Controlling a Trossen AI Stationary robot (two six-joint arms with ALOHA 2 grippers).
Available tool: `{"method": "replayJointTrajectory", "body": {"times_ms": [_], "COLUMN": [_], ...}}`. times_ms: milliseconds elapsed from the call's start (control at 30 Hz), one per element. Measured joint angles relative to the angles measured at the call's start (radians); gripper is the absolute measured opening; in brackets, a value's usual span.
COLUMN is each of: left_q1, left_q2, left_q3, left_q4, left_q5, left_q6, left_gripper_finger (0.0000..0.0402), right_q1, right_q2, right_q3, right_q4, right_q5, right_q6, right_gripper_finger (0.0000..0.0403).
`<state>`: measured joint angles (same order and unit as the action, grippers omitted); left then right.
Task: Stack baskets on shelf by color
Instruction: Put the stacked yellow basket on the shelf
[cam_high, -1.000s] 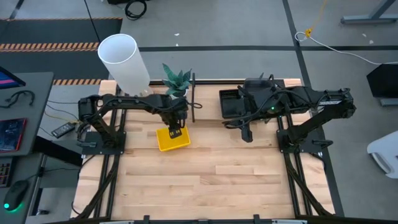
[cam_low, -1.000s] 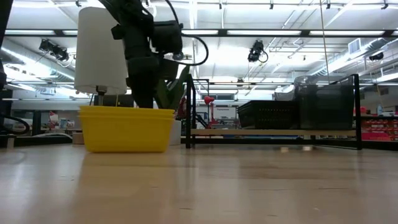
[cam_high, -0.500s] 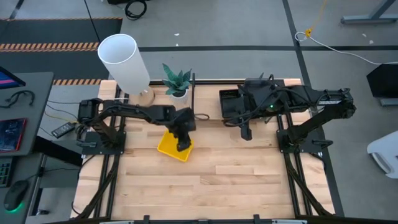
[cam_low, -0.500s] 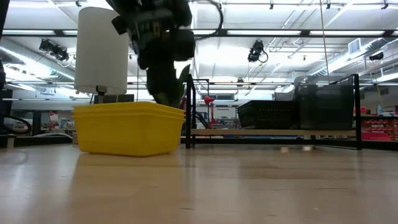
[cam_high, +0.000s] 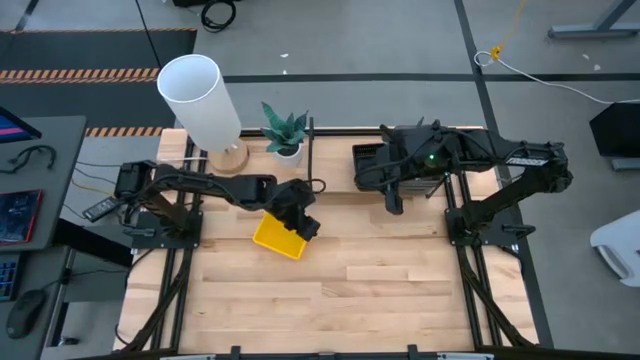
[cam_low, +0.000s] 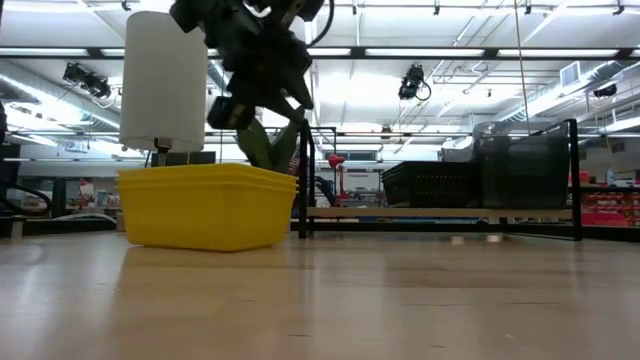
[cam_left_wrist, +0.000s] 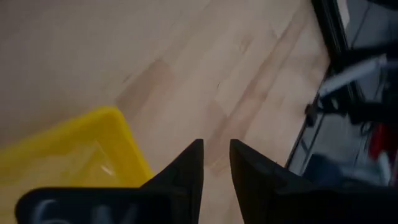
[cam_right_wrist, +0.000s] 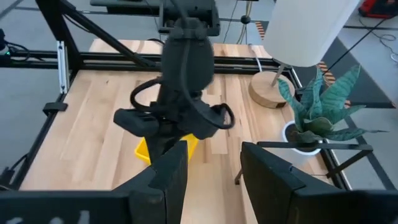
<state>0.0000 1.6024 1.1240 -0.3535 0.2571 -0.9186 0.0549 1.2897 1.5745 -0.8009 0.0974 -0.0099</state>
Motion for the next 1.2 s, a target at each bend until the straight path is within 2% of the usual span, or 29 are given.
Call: {"method": "replayJointTrajectory", "body": {"times_ms": [200,333,433,533,700,900,1100,1200], "left_q1": [-0.077,-0.105,-0.120,-0.132,-0.140,-0.145,-0.145,-0.153], "left_q2": [0.000,0.007,0.017,0.039,0.088,0.139,0.169,0.174], "left_q3": [0.008,0.068,0.141,0.198,0.207,0.207,0.208,0.206], "left_q4": [-0.067,-0.175,-0.345,-0.446,-0.444,-0.415,-0.404,-0.413], "left_q5": [-0.192,-0.239,-0.298,-0.352,-0.368,-0.365,-0.344,-0.346], "left_q6": [-0.151,-0.233,-0.266,-0.280,-0.267,-0.253,-0.333,-0.385], "left_gripper_finger": [0.0094,0.0087,0.0074,0.0066,0.0075,0.0126,0.0214,0.0234], "right_q1": [-0.018,-0.020,-0.019,-0.019,-0.019,-0.019,-0.019,-0.019], "right_q2": [0.000,0.000,0.000,0.000,0.000,0.000,0.001,0.002], "right_q3": [0.000,0.000,0.000,0.000,0.000,0.000,-0.018,-0.045], "right_q4": [0.000,0.000,0.000,0.000,-0.007,-0.012,-0.003,0.002], "right_q5": [-0.021,-0.033,-0.075,-0.101,-0.099,-0.099,-0.102,-0.104], "right_q6": [-0.061,-0.091,-0.101,-0.119,-0.134,-0.151,-0.173,-0.174], "right_gripper_finger": [0.0154,0.0154,0.0154,0.0154,0.0154,0.0154,0.0154,0.0154]}}
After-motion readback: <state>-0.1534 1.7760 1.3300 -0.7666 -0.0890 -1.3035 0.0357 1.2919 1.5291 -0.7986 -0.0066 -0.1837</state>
